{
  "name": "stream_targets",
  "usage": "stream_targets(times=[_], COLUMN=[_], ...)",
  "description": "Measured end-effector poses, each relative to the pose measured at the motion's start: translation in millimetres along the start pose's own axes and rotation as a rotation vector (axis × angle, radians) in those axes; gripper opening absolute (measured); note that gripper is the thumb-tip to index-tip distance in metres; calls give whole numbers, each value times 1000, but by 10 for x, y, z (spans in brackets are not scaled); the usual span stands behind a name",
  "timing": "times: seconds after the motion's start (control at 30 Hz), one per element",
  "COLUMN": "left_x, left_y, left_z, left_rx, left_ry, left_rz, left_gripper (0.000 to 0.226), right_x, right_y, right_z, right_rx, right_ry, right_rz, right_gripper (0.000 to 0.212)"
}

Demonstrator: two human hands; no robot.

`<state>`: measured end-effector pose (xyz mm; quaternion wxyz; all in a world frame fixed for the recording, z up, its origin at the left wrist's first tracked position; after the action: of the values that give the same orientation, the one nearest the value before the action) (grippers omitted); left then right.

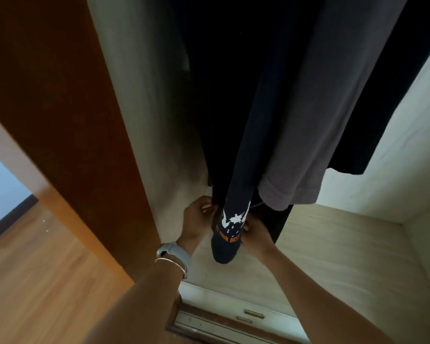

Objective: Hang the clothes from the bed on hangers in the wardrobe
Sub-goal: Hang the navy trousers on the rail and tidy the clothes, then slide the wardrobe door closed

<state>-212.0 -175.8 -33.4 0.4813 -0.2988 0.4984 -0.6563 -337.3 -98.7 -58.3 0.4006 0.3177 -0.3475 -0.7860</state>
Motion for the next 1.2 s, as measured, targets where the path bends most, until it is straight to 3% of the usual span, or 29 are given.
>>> stream_targets(times=[0.1, 0.27, 0.47, 0.67, 0.83, 0.97, 1.2], left_x=[68, 3, -406, -1130, -1957, -2304, -2434], left_y=[161, 377, 740, 1429, 1794, 2004, 1977], left_z=[26, -2, -200, -587, -1020, -1154, -1374], left_rx=[82, 140, 336, 444, 460, 468, 501], left_ry=[-55, -14, 223, 564, 880, 945, 833], left_rz=[11, 58, 112, 285, 475, 680, 691], left_gripper=[11, 14, 19, 19, 25, 14, 20], right_x=[-125, -421, -979, -2062, -3216, -3894, -4488], right_y=[-238, -601, -1360, -2401, -3090, -3355, -3966], right_z=[17, 326, 434, 255, 111, 93, 214], right_rx=[7, 67, 181, 416, 436, 426, 404], right_ry=[18, -48, 77, -60, -171, -230, -184], right_rz=[-36, -205, -397, -693, -961, -1103, -1280], right_gripper=[21, 27, 23, 17, 19, 20, 32])
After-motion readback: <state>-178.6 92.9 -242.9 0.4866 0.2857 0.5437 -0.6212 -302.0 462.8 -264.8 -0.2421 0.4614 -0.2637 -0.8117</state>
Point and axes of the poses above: each hand's wrist, its own x-axis towards the middle knuckle, its own z-axis out of the back of the hand, y = z × x, the point moved 7 cm from there along x, towards the middle knuckle, and after that the axes turned 1 degree about x, right-handed, at the moved point
